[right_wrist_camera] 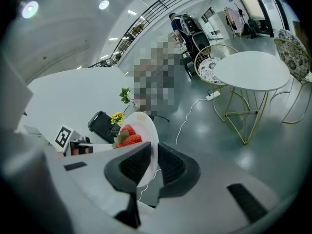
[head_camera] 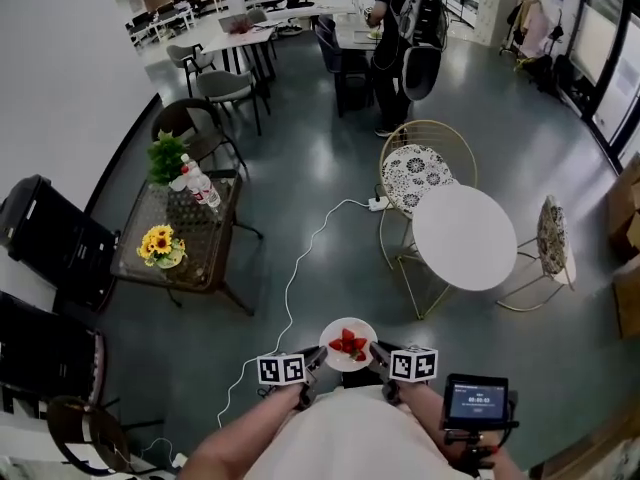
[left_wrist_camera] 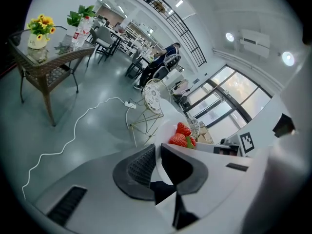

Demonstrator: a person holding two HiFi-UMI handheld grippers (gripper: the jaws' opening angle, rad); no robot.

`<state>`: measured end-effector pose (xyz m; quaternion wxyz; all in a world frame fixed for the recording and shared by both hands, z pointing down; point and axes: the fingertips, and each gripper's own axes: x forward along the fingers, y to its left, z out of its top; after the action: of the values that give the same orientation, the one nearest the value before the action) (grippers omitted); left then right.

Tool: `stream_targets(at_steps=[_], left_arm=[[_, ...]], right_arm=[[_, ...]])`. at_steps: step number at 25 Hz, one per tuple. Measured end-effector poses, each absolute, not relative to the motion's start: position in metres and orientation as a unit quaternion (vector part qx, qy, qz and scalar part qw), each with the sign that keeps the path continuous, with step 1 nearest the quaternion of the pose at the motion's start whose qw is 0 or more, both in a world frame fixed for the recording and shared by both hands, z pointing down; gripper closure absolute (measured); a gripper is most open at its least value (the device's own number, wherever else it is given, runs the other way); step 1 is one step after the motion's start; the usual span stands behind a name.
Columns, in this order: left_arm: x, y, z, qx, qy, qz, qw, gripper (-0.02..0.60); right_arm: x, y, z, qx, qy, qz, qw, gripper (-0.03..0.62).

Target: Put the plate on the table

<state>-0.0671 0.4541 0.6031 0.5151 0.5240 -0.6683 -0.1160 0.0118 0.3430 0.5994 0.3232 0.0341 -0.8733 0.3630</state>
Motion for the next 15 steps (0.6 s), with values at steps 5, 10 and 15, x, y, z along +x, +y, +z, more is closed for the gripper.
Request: stream_targets(at_steps=[5, 10, 15], left_arm=[[-0.103, 0.440, 0.605, 0.507, -0.679, -0.123, 0.517, 0.538], [-0.143, 0.416, 0.603, 0.503, -0.681, -0.125, 0.517, 0.538], [-0.167, 0.384, 0.602, 0.508, -0.675, -0.119, 0.521, 0.538]], right_arm=[[-0.028, 0.327, 0.602, 0.016, -0.870, 0.366, 0.331, 0.546], [-0.068, 0.303, 0.602, 0.009, -0.869, 0.368, 0.329, 0.546], [-0.088, 0.272, 0.598, 0.021, -0.866, 0.373, 0.332, 0.546]])
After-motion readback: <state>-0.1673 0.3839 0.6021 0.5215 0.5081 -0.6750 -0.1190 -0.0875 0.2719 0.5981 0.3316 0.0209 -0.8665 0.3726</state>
